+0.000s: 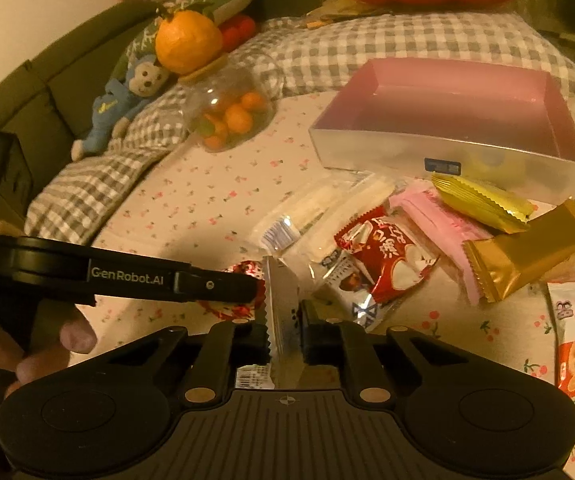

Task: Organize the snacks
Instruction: 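Grasp the red-and-white wrapped candy with the left gripper while the right grasps the white cream packet, then carry both snacks into the pink box and open both grippers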

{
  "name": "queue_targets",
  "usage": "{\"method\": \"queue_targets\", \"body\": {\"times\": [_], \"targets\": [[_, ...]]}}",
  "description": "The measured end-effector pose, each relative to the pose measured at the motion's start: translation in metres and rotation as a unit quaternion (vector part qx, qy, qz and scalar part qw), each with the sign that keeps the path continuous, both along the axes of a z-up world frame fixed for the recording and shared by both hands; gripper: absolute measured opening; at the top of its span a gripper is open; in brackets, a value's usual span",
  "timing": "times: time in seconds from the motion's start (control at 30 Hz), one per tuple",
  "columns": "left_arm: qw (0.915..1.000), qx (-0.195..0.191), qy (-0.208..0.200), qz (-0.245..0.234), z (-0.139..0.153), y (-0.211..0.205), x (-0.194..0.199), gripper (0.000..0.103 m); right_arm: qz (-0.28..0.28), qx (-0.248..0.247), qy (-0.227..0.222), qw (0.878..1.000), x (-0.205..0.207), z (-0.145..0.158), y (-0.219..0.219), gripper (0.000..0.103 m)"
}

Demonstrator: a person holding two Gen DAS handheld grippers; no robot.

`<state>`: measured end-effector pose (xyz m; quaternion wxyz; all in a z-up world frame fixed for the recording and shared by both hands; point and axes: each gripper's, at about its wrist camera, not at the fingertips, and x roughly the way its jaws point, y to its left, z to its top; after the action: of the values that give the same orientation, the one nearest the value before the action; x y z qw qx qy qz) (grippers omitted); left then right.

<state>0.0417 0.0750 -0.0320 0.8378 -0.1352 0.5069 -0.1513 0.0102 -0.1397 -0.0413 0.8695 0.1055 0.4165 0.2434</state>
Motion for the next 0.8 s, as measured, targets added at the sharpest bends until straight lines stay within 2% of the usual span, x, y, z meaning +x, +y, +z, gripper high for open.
{"method": "queue_targets", "body": {"times": [0.3, 0.8], "targets": [[0.9998, -0.015, -0.008, 0.010, 0.009, 0.002, -0.002, 0.023, -0.018, 0.042, 0.003, 0.999, -0.001, 0.012, -0.015, 0.012], [0.9980, -0.038, -0.041, 0.027, 0.034, 0.000, 0.006, 0.023, -0.071, 0.080, -0.030, 0.994, 0.010, 0.044, -0.047, 0.012]]}}
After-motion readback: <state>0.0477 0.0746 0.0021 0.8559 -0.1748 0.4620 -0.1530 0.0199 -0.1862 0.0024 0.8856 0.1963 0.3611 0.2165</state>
